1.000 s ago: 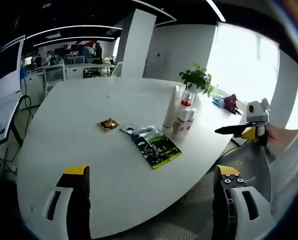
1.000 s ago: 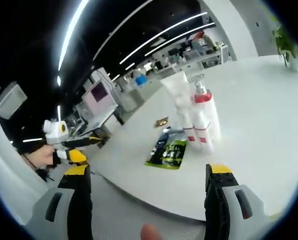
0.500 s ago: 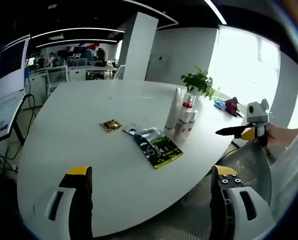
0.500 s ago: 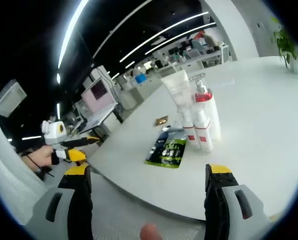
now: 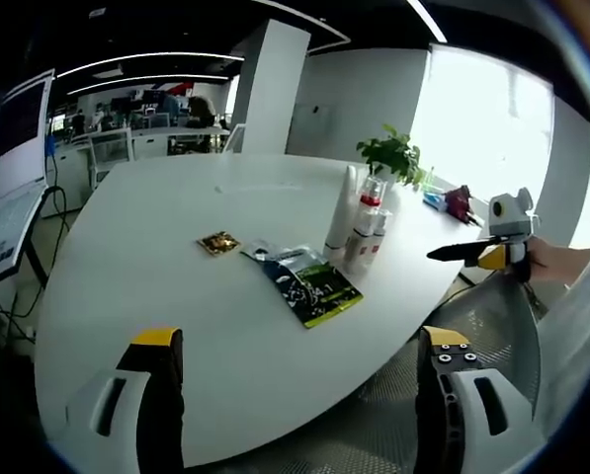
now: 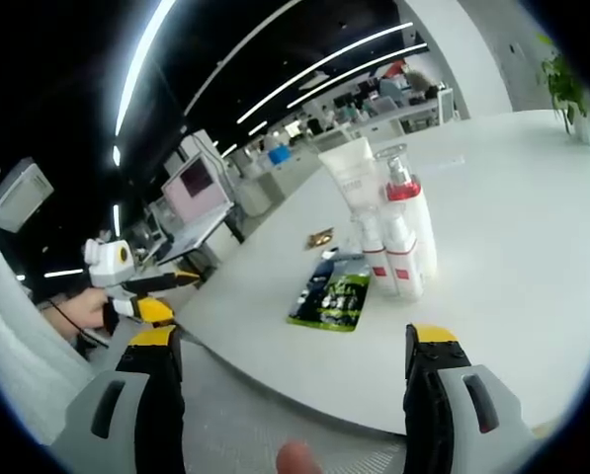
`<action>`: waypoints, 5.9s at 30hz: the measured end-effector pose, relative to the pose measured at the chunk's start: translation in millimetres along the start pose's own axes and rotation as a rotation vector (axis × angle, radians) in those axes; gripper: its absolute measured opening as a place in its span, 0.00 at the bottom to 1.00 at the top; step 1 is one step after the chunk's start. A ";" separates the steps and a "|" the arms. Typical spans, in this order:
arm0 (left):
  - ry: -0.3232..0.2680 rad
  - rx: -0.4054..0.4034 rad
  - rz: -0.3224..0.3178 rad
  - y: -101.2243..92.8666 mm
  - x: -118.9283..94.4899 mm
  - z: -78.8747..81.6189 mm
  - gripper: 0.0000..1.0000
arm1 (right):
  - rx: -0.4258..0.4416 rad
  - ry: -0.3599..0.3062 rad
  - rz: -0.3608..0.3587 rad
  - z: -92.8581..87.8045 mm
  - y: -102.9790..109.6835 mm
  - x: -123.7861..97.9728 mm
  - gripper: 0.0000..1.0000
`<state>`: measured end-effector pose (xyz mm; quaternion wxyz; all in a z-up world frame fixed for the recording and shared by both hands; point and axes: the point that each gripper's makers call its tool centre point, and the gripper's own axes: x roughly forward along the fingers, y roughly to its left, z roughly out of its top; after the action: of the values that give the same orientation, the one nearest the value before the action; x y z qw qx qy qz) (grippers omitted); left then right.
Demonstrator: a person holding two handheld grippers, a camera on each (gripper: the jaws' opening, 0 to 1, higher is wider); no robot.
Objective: Arrange the skincare products in the storage area until every visible bottle or jar stands upright without overlapping.
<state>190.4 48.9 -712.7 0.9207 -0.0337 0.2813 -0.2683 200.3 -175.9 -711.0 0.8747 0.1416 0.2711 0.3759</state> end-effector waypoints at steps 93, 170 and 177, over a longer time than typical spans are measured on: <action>0.321 -0.280 0.486 69.7 239.3 37.5 0.51 | 0.148 -0.049 0.022 5.7 -3.4 -4.4 0.89; 0.115 -0.185 0.441 104.1 226.3 112.6 0.36 | 0.171 -0.059 0.002 7.7 -5.7 -5.0 0.88; 0.117 -0.191 0.430 96.2 197.5 101.6 0.36 | 0.163 -0.058 0.004 7.5 -5.9 -5.3 0.88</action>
<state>428.4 20.6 -746.6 0.9315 -0.0446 0.3588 -0.0395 205.0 -184.1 -705.6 0.8670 0.2236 0.2752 0.3501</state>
